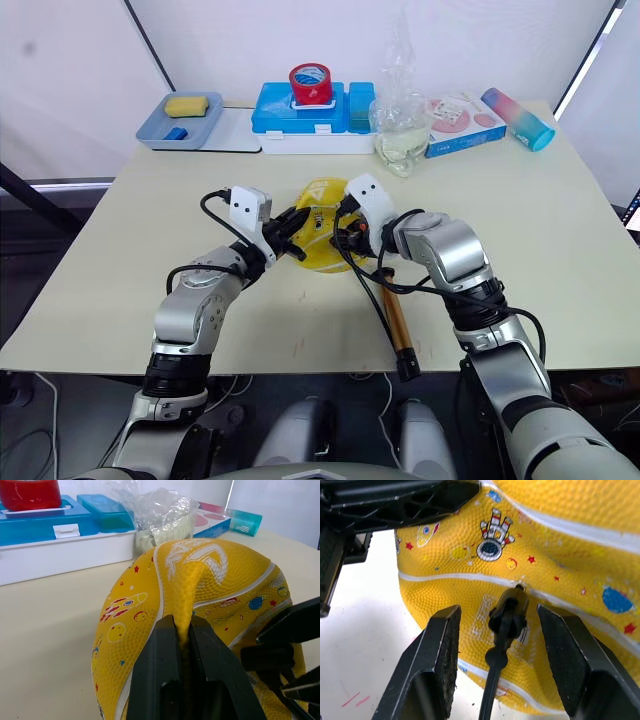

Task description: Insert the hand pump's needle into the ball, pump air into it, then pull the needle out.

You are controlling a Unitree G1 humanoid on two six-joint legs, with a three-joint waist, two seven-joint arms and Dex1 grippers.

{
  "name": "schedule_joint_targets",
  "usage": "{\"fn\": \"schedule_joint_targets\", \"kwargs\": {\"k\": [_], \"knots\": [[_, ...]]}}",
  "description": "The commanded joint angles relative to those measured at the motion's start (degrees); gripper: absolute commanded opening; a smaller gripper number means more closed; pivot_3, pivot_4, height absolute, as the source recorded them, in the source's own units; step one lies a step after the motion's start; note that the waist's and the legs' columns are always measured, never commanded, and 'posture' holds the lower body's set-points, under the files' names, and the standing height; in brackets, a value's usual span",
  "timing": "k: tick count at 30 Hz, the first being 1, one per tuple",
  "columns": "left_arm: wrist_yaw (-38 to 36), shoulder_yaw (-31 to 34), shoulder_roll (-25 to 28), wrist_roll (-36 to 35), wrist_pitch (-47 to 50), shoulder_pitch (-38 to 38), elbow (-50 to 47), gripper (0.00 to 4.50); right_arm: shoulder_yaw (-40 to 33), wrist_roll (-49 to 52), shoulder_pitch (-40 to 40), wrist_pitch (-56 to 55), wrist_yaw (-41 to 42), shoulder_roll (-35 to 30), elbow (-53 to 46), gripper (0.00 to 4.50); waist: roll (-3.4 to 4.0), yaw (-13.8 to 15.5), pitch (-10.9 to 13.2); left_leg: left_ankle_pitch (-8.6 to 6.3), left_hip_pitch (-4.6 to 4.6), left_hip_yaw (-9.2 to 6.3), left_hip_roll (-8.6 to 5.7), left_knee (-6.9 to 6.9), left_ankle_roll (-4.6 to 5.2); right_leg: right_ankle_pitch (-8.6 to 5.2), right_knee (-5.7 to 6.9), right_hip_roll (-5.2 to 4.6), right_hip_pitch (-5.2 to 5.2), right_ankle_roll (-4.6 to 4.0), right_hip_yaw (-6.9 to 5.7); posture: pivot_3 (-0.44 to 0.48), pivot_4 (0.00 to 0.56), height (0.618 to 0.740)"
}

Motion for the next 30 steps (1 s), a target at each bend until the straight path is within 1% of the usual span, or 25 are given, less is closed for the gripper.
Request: {"fn": "schedule_joint_targets", "kwargs": {"k": [1,5,14,24,27,28,29,30], "knots": [[-0.3,-3.1,-0.4,0.4,2.4,2.3,3.8,0.0,-1.1,0.3,1.3,-2.8,-1.4,0.4,-3.5,2.53,0.0,0.0,0.0,0.0,0.0,0.0,0.0,0.0,0.0,0.0,0.0,0.0,0.01,0.0,0.0,0.0,0.15,0.739],[-0.1,-3.1,-0.4,0.2,2.5,2.4,3.6,0.0,-2.2,0.7,3.6,-3.0,-3.9,2.0,-4.8,2.53,0.0,0.0,0.0,0.0,0.0,0.01,0.0,0.0,0.0,0.0,0.0,0.0,0.01,0.0,0.0,0.0,0.15,0.739],[0.0,-3.3,-0.5,0.2,2.3,2.1,4.1,0.0,-4.7,0.4,6.1,-5.1,-8.9,5.3,-2.7,2.53,0.0,0.0,0.0,0.0,0.0,0.01,0.0,0.05,0.0,0.0,0.02,0.01,0.01,0.0,0.0,0.0,0.15,0.739],[-0.3,-3.4,-0.3,0.2,2.3,2.3,4.0,0.0,-5.5,1.0,6.2,-6.9,-9.5,5.4,-1.2,2.53,0.0,0.0,0.0,0.01,0.02,0.02,0.0,0.08,0.0,0.0,0.08,0.02,0.02,0.0,0.01,0.0,0.15,0.739],[-0.3,-3.5,-0.2,0.2,2.3,2.5,3.9,0.0,-5.6,1.2,6.2,-7.4,-9.6,5.5,-0.7,1.83,0.0,0.0,0.0,0.01,0.02,0.02,0.0,0.09,0.0,0.0,0.09,0.02,0.02,0.0,0.01,0.0,0.15,0.739],[-0.3,-3.5,-0.2,0.2,2.4,2.6,3.9,0.0,-5.7,1.3,6.2,-7.5,-9.6,5.6,-0.5,1.41,0.0,0.0,0.0,0.01,0.02,0.02,-0.01,0.09,0.0,0.0,0.09,0.02,0.02,0.0,0.02,0.0,0.15,0.739],[-0.3,-3.5,-0.1,0.2,2.4,2.6,3.8,0.0,-5.6,1.4,6.1,-7.5,-9.6,5.7,-0.4,0.78,0.0,0.0,0.0,0.01,0.02,0.03,-0.01,0.1,0.0,0.01,0.09,0.02,0.02,0.0,0.02,0.0,0.15,0.739],[-0.3,-3.5,-0.1,0.2,2.4,2.7,3.7,0.0,-5.4,1.4,6.1,-7.5,-9.6,5.8,-0.6,0.51,0.0,0.0,0.0,0.01,0.02,0.03,-0.01,0.1,0.0,0.01,0.09,0.02,0.02,0.0,0.02,0.0,0.15,0.739]]}}
